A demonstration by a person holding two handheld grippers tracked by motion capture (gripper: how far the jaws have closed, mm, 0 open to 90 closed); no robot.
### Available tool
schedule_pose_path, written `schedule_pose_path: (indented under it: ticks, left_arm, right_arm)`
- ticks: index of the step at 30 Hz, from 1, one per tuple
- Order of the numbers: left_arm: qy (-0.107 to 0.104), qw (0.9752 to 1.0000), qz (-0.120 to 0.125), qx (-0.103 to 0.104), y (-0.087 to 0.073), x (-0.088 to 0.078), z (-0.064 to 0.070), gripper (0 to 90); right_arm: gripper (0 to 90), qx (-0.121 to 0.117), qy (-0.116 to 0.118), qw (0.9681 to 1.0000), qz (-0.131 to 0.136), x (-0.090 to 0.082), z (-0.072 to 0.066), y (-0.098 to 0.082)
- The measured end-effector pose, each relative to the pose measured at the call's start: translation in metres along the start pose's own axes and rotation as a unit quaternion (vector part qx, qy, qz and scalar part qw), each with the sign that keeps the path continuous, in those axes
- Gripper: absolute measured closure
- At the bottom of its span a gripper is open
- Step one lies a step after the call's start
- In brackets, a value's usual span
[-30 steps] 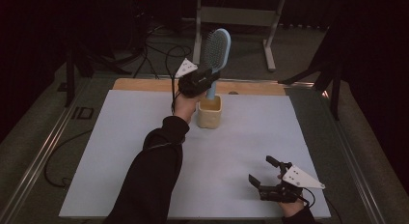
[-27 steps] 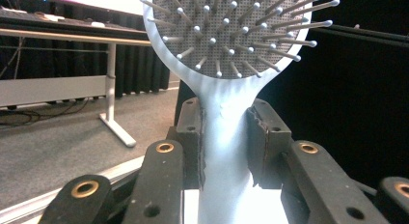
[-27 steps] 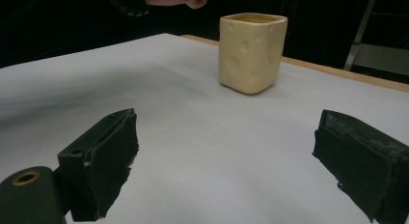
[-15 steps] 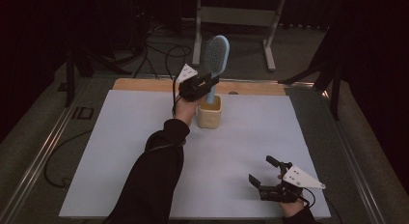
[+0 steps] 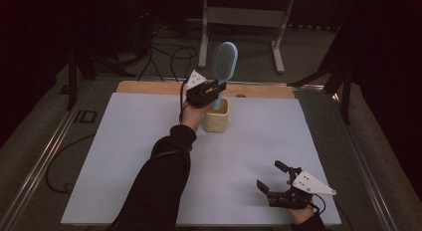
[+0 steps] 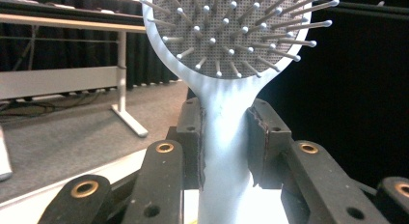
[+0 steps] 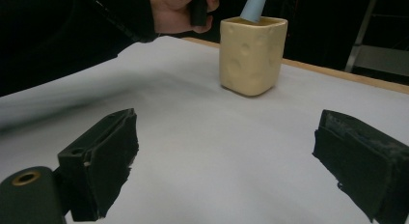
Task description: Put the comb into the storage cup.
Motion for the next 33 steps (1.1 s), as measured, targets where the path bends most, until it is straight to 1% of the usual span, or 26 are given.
schedule_pose_path:
  ticks: [2,4,5,7,8,9,15,18,19,20,21,24,25,26,28,29,30,31,32,33]
  left_arm:
    - [0.003,1.0000,-0.003,0.006,-0.003,0.000,0.001,69.9]
    - [0.004,1.0000,-0.005,0.007,-0.006,0.001,0.001,69.9]
    - [0.002,1.0000,-0.008,0.005,-0.007,0.001,0.001,70.0]
    - [0.006,0.9999,-0.010,0.001,-0.010,0.001,0.000,69.9]
    - [0.009,0.9999,-0.011,-0.001,-0.012,0.002,0.000,69.9]
    - [0.016,0.9998,-0.014,0.002,-0.013,0.001,-0.001,69.9]
    - [0.037,0.9991,-0.020,0.010,-0.019,0.000,-0.005,69.6]
    - [0.039,0.9988,-0.027,0.013,-0.022,0.000,-0.005,69.5]
    - [0.036,0.9989,-0.029,0.010,-0.023,0.000,-0.004,69.4]
    - [0.041,0.9986,-0.030,0.012,-0.024,0.000,-0.004,69.3]
    - [0.041,0.9986,-0.031,0.011,-0.025,0.000,-0.004,69.2]
    - [0.045,0.9986,-0.026,0.008,-0.027,-0.002,-0.004,69.0]
    - [0.041,0.9988,-0.026,0.006,-0.027,-0.002,-0.004,69.0]
    - [0.045,0.9986,-0.027,0.008,-0.028,-0.002,-0.004,69.0]
    - [0.044,0.9984,-0.033,0.011,-0.031,-0.003,-0.004,69.0]
    - [0.050,0.9981,-0.034,0.014,-0.032,-0.003,-0.005,68.9]
    - [0.049,0.9981,-0.034,0.015,-0.033,-0.004,-0.005,68.7]
    - [0.045,0.9984,-0.034,0.011,-0.033,-0.004,-0.005,68.5]
    - [0.045,0.9984,-0.032,0.014,-0.033,-0.004,-0.004,66.3]
    - [0.041,0.9986,-0.032,0.010,-0.033,-0.004,-0.004,58.9]
  right_arm:
    - [8.1,-0.001,0.000,1.0000,0.000,0.000,0.000,0.000]
    - [8.1,-0.001,0.000,1.0000,0.000,0.000,0.000,0.000]
    - [8.1,0.000,0.000,1.0000,-0.001,0.000,0.000,0.000]
    - [8.1,-0.002,0.000,1.0000,0.000,0.000,0.000,0.000]
    - [8.0,-0.002,0.000,1.0000,0.000,0.000,0.000,0.000]
    - [8.1,0.000,0.001,1.0000,-0.001,0.000,0.000,0.000]
    - [8.1,-0.002,0.001,1.0000,-0.001,0.000,0.000,0.000]
    - [8.1,0.000,0.001,1.0000,-0.001,0.000,0.000,-0.001]
    - [8.1,0.000,0.001,1.0000,0.000,0.000,0.000,0.000]
    - [8.1,0.001,0.001,1.0000,0.000,0.000,0.000,0.000]
    - [8.1,0.000,0.001,1.0000,0.000,0.000,0.000,0.000]
    - [8.1,-0.002,0.001,1.0000,-0.001,0.000,0.000,-0.001]
    - [8.1,-0.002,0.001,1.0000,-0.001,0.000,0.000,0.000]
    - [8.1,-0.003,0.001,1.0000,-0.001,0.000,0.000,-0.001]
    - [8.1,-0.002,0.001,1.0000,-0.001,0.000,0.000,-0.001]
    - [8.1,-0.002,0.001,1.0000,-0.001,0.000,0.000,-0.001]
    - [8.1,-0.002,0.001,1.0000,-0.001,0.000,0.000,-0.001]
    - [8.1,-0.002,0.002,1.0000,-0.002,0.001,0.000,-0.001]
    - [8.1,-0.001,0.002,1.0000,-0.002,0.001,-0.001,-0.001]
    - [8.1,-0.003,0.002,1.0000,-0.001,0.001,0.000,-0.001]
Point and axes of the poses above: each handheld gripper's, and its own axes: x roughly forward along the jaws, y roughly out of its top, z roughly to its right, the point moved 10 cm from there along x, roughly forward along the jaws, and after that the axes turned 10 degrees about -y, right-handed, at the moved point
